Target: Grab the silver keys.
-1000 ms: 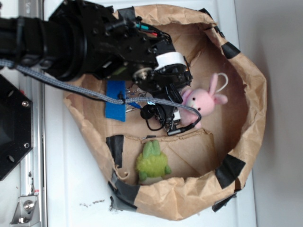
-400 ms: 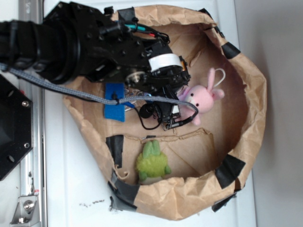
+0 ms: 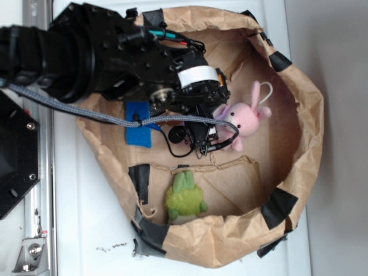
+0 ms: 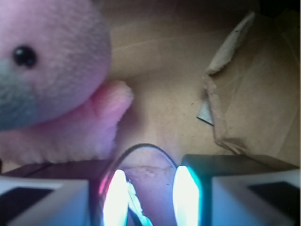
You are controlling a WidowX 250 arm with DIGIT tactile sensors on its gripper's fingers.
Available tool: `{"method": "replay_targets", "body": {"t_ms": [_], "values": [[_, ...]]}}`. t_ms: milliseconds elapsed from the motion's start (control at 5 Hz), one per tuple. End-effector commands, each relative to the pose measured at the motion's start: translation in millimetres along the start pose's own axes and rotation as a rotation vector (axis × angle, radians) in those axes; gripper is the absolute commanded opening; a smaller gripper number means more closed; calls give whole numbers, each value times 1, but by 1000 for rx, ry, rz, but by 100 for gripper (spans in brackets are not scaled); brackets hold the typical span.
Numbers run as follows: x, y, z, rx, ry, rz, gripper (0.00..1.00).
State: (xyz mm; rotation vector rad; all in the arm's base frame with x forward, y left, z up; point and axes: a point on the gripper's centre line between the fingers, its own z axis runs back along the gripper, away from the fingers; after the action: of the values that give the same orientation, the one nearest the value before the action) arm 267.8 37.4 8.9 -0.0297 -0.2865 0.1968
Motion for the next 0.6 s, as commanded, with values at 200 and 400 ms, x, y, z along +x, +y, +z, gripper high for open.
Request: {"method": "replay_targets", "body": {"t_ms": [200,400], "values": [[11,5,12,5,-3,32,0],[19,7,19,12,-6,64,0]]}}
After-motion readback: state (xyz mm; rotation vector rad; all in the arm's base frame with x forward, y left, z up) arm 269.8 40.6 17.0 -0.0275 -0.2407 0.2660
